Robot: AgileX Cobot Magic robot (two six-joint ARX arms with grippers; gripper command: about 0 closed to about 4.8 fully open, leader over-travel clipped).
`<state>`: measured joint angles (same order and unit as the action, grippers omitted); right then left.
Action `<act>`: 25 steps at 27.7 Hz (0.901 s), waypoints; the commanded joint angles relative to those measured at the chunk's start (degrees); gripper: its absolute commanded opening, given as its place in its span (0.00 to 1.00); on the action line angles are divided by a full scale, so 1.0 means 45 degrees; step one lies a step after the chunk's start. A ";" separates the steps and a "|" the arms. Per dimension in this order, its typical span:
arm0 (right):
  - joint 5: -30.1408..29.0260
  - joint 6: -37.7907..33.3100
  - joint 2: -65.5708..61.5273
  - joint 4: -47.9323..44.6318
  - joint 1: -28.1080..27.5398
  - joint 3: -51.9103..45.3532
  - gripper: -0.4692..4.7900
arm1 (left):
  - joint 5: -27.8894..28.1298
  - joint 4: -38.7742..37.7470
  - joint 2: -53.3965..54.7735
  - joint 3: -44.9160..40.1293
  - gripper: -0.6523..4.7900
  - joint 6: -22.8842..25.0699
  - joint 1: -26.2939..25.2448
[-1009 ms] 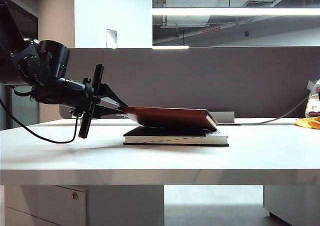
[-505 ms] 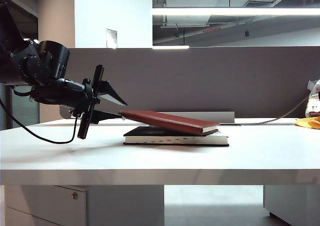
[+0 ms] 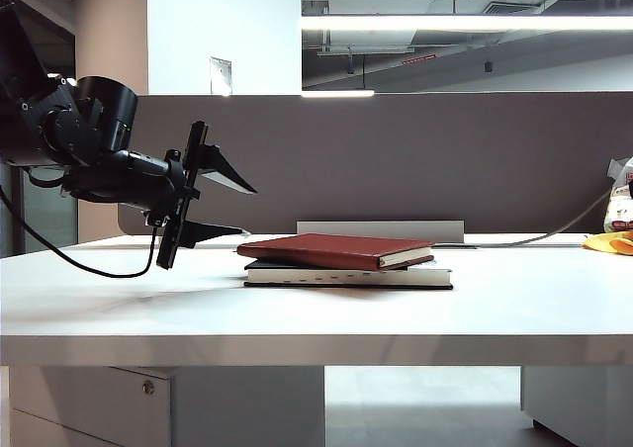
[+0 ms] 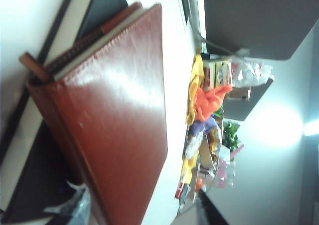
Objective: Pick up the red book and place it on top of the black book.
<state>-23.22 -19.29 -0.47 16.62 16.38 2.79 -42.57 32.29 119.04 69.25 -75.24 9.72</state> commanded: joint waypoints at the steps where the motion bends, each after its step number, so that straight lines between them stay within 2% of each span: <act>1: -0.0073 -0.0058 -0.0005 -0.0034 0.0005 0.0078 0.19 | -0.0908 0.0233 -0.0078 0.0044 0.57 0.0510 -0.0180; 5: -0.0073 -0.0058 -0.0005 -0.0053 0.0005 0.0078 0.19 | -0.1855 0.1132 -0.0117 0.0053 0.25 0.0884 -0.0291; 9: -0.0063 -0.0053 -0.0005 -0.0049 0.0005 0.0078 0.19 | -0.1875 0.1656 -0.0437 0.0053 0.11 0.1258 -0.0291; 12: -0.0063 -0.0053 -0.0005 -0.0044 0.0005 0.0078 0.19 | -0.1865 0.1433 -0.0680 0.0053 0.11 0.1690 -0.0291; 14: -0.0063 -0.0053 -0.0010 -0.0039 0.0005 0.0078 0.19 | -0.1972 0.0709 -0.0816 0.0053 0.11 0.1928 -0.0282; 21: -0.0063 -0.0053 -0.0005 -0.0039 0.0005 0.0078 0.19 | -0.1977 -0.3016 -0.1180 0.0058 0.11 0.4847 0.0369; 25: -0.0063 -0.0053 -0.0005 -0.0039 0.0005 0.0078 0.19 | -0.1802 -0.3521 -0.1190 0.0058 0.11 0.5299 0.0967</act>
<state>-23.22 -19.29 -0.47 16.62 16.36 2.81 -51.18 16.97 114.13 69.43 -53.12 13.30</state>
